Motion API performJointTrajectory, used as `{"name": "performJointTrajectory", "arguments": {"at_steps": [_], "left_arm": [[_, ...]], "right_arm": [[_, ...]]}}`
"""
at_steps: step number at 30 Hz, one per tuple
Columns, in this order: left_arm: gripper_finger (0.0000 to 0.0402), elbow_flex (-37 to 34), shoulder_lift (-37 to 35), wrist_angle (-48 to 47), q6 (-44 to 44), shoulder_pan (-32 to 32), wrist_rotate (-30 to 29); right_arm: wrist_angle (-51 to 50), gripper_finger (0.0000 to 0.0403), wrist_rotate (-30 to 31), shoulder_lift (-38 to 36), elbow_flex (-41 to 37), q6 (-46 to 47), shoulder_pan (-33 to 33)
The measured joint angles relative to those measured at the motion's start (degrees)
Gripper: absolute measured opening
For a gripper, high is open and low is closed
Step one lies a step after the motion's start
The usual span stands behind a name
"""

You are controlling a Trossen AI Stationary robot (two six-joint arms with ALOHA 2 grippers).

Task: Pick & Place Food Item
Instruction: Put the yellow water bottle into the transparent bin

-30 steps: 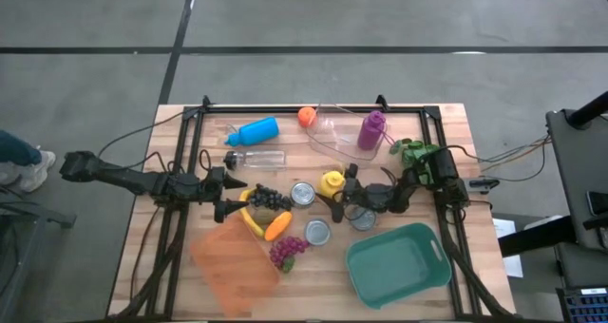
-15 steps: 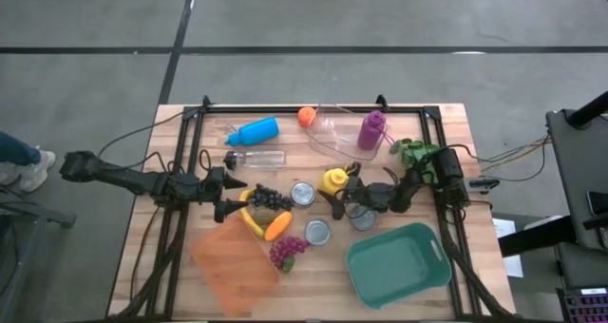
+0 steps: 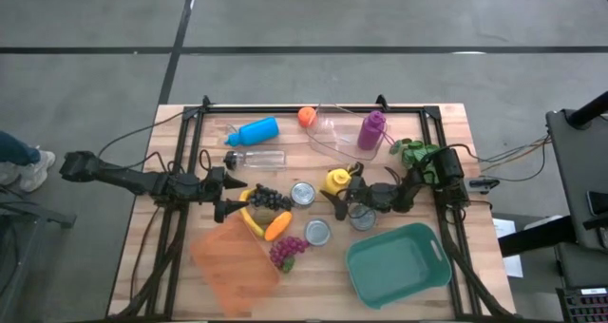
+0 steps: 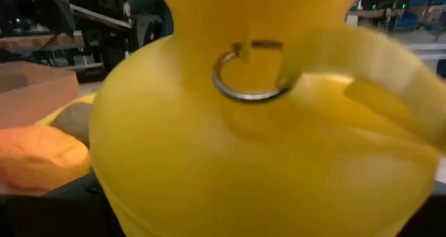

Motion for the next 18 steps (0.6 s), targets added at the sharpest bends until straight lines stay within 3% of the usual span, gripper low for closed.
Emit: {"name": "performJointTrajectory", "arguments": {"at_steps": [18], "left_arm": [[0.0384, 0.0, 0.0, 0.0, 0.0, 0.0, 0.0]], "right_arm": [[-0.9, 0.0344, -2.2, 0.0, -0.5, -0.1, 0.0]]}}
